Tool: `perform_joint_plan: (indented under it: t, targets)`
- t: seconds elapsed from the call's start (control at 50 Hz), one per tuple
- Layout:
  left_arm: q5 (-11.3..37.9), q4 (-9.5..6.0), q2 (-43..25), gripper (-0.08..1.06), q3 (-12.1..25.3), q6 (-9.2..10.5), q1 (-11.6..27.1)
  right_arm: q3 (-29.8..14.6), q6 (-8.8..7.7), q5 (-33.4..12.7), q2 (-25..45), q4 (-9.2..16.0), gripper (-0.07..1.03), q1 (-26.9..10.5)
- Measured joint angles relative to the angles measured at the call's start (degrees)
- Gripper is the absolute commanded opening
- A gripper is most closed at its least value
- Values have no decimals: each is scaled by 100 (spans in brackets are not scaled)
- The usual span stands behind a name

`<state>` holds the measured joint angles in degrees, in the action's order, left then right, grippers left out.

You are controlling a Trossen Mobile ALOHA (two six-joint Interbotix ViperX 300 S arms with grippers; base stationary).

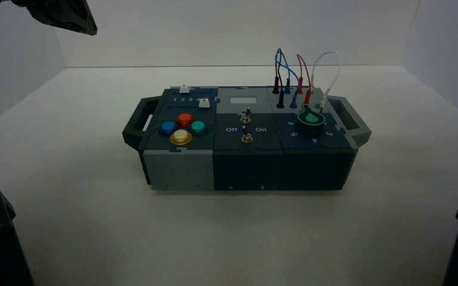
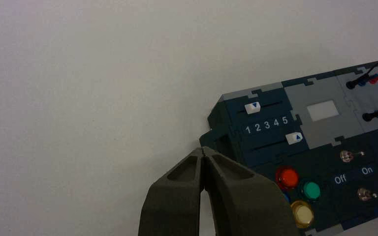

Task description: Move the bottom slider to position 4.

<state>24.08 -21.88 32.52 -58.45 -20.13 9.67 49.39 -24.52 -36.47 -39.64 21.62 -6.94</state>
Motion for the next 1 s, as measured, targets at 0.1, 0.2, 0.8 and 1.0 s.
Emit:
perform_joint_plan:
  t: [0.1, 0.2, 0.8, 1.0]
  targets:
    - [0, 0, 0, -3, -9, 0, 0, 0, 0, 0, 0, 0, -2, 0]
    - [0, 0, 0, -3, -9, 0, 0, 9, 0, 0, -9, 0, -2, -9]
    - [404, -9, 0, -3, 70, 0, 9, -53, -26, -536, -18, 0, -2, -9]
    - [615, -18, 18, -3, 158, 0, 18, -70, -26, -694, -9, 0, -2, -97]
